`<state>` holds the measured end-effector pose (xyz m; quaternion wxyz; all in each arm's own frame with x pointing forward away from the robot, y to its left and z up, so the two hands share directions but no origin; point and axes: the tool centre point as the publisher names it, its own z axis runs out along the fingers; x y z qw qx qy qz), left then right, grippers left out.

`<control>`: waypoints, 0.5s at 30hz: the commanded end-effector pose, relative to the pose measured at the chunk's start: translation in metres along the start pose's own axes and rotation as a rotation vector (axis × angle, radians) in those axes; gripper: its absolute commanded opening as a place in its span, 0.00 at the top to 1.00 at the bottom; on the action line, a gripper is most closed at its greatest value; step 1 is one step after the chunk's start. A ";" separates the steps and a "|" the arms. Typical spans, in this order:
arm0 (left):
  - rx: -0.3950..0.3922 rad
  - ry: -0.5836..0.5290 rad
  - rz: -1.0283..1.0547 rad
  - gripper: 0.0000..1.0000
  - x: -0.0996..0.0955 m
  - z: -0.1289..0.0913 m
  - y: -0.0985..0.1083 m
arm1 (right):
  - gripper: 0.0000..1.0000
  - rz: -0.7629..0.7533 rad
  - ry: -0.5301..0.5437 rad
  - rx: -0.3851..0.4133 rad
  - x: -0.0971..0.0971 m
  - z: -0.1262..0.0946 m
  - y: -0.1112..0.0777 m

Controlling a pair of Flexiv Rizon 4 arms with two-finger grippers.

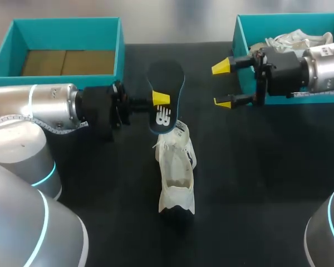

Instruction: Take the shoe out of the shoebox, open the shoe tongue, remove and reinsert the insole, then place the shoe into the shoebox

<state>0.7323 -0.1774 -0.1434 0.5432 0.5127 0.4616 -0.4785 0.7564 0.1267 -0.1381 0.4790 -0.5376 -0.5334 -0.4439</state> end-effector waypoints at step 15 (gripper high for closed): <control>-0.023 0.009 -0.023 1.00 0.013 0.009 -0.003 | 0.00 -0.037 0.001 0.040 -0.006 0.056 0.022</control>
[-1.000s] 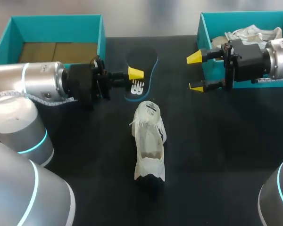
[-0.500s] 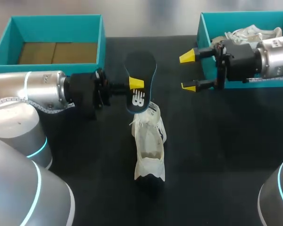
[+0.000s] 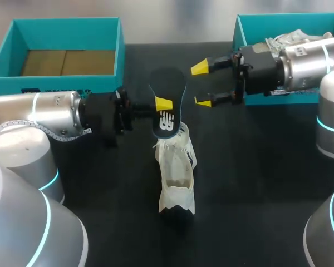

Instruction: Take the shoe out of the shoebox, open the shoe tongue, remove and reinsert the insole, then place the shoe into the shoebox

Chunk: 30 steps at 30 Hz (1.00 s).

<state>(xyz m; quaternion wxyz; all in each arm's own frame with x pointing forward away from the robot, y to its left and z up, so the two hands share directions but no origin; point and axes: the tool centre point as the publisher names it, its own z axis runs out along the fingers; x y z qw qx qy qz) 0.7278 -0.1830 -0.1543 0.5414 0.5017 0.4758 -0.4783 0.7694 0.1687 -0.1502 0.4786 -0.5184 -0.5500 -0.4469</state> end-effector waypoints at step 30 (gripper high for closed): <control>-0.026 0.036 0.053 1.00 0.013 0.014 0.008 | 0.64 0.084 0.016 -0.036 -0.008 0.039 -0.001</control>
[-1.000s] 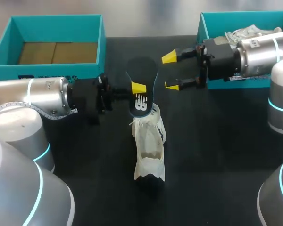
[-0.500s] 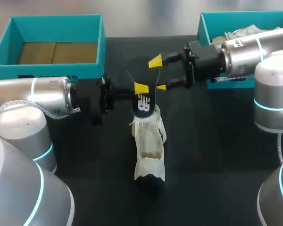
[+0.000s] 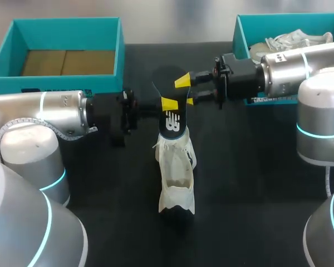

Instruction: Take the shoe out of the shoebox, open the shoe tongue, remove and reinsert the insole, then place the shoe into the shoebox

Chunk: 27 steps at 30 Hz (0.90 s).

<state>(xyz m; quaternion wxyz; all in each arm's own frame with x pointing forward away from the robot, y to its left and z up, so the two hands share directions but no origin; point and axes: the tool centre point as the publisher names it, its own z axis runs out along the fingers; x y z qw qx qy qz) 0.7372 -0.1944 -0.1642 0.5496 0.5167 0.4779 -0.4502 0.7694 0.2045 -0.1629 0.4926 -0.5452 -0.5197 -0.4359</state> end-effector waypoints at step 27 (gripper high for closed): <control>-0.015 0.012 0.015 1.00 0.005 0.003 -0.001 | 0.87 -0.001 0.033 0.003 0.002 0.007 -0.002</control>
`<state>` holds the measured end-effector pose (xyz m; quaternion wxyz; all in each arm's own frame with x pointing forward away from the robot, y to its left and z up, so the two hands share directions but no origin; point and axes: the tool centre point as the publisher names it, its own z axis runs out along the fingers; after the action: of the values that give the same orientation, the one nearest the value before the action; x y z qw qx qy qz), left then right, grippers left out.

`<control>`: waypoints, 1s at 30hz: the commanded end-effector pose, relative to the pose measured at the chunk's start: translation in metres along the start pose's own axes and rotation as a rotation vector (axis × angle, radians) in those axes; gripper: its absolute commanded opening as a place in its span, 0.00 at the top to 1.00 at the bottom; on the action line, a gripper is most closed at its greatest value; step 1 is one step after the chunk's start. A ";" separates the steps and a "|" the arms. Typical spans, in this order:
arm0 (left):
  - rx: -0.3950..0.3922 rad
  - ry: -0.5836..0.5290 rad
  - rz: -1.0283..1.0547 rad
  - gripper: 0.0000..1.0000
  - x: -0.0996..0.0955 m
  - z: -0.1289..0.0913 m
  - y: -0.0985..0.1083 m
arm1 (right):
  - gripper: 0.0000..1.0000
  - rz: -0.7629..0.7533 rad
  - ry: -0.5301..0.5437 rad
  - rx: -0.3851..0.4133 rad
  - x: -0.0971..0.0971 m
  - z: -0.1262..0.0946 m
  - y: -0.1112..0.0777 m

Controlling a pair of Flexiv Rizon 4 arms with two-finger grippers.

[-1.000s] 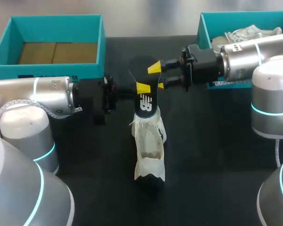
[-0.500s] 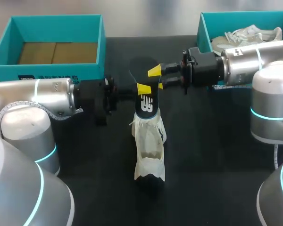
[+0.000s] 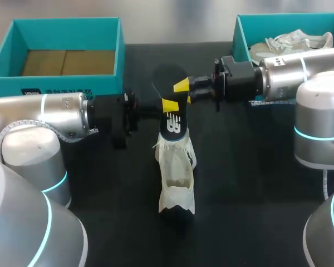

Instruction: Take the shoe out of the shoebox, open the shoe tongue, remove and reinsert the insole, then place the shoe into the shoebox

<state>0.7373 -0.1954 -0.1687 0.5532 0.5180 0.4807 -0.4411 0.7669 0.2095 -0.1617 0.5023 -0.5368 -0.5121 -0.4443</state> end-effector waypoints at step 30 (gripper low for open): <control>0.043 0.120 -0.193 0.00 -0.041 -0.059 0.018 | 1.00 0.014 -0.020 -0.028 -0.013 -0.014 -0.004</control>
<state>0.7420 -0.1609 -0.1393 0.4942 0.4883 0.5394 -0.4758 0.7676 0.1964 -0.1711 0.4939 -0.5504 -0.5093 -0.4401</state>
